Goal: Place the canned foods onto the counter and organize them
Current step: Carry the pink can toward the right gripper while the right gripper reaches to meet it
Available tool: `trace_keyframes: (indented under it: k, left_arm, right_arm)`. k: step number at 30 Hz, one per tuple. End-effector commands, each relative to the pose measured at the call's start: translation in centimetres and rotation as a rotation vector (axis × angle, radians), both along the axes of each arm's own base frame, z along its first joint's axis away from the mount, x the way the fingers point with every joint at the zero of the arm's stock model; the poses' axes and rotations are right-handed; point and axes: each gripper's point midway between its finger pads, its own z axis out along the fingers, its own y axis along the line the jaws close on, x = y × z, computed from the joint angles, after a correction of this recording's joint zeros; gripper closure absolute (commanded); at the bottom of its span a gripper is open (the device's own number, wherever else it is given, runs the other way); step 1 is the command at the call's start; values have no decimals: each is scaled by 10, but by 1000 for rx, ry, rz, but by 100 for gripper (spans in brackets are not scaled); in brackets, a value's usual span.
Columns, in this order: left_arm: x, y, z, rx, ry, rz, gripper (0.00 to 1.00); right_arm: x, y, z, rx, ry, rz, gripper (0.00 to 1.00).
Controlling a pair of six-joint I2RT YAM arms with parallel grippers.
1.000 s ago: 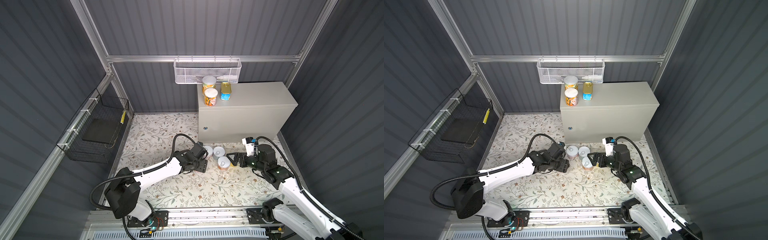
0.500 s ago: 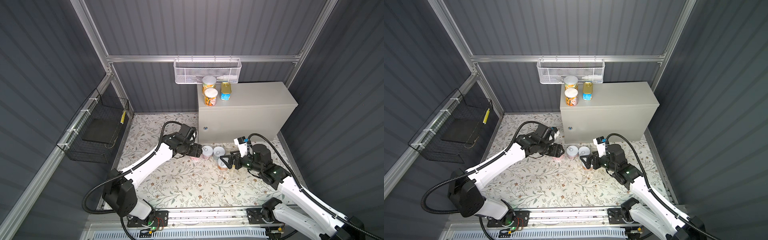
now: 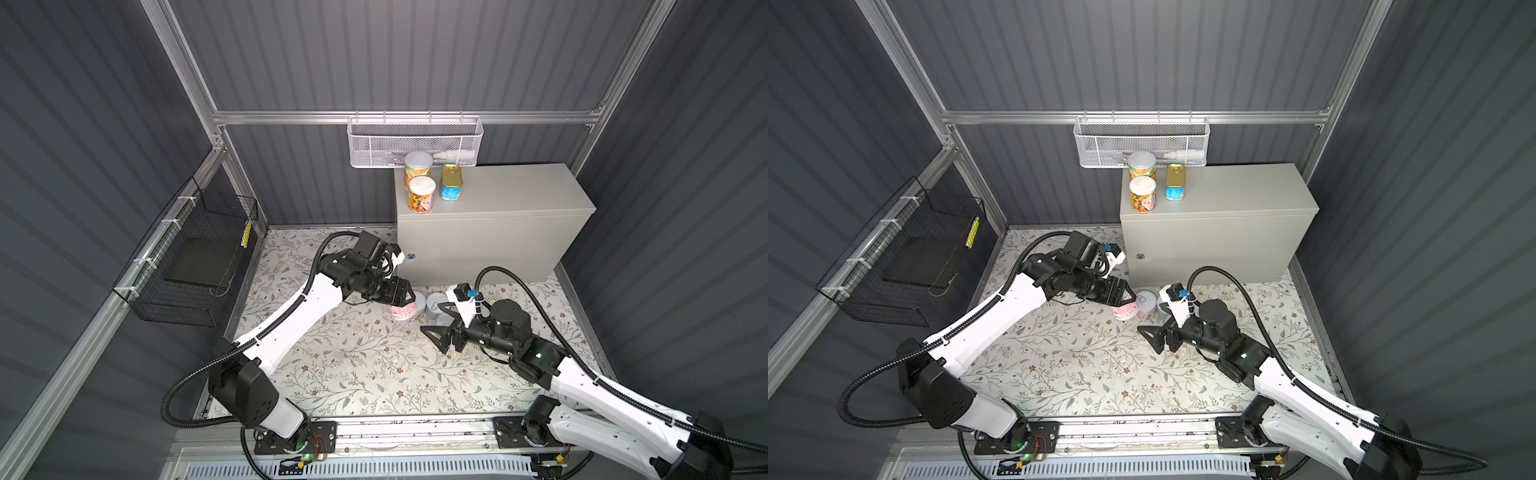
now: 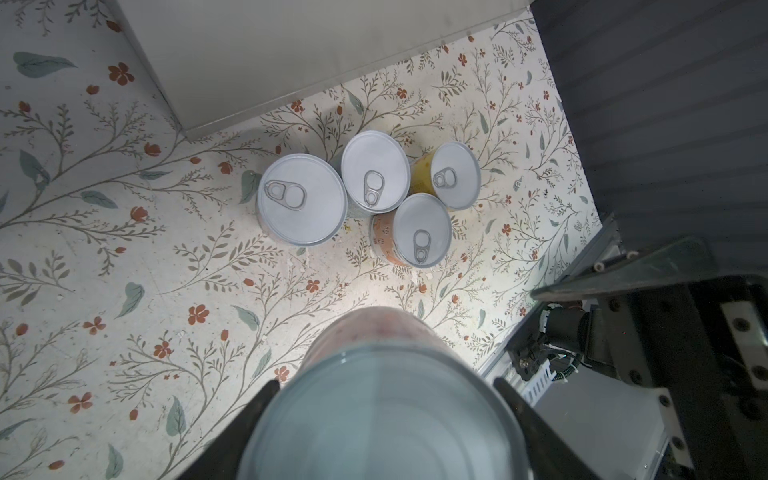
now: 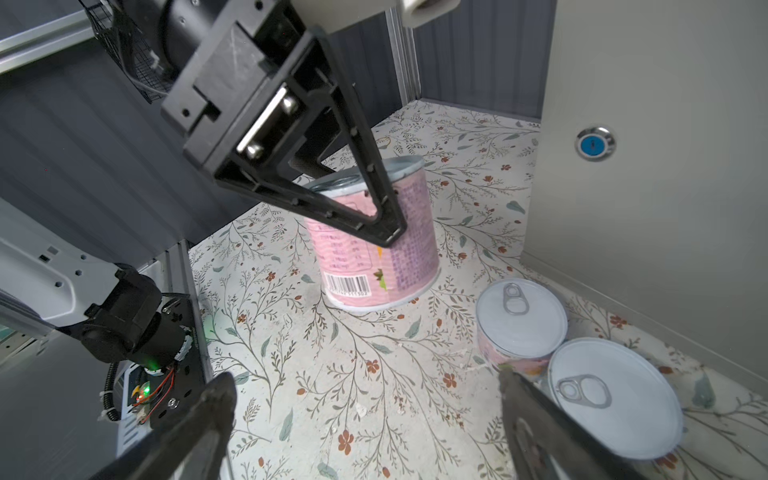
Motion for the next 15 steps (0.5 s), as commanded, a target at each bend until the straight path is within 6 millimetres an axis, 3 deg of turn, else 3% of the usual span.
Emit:
trace_keyframes:
  k: [1, 15]
  left_arm:
    - [-8, -4, 30, -76, -25, -41, 47]
    - [-20, -7, 35, -122, 15, -64, 47]
  right_arm:
    - [7, 6, 16, 51, -118, -13, 1]
    - [19, 34, 26, 92, -194, 14, 1]
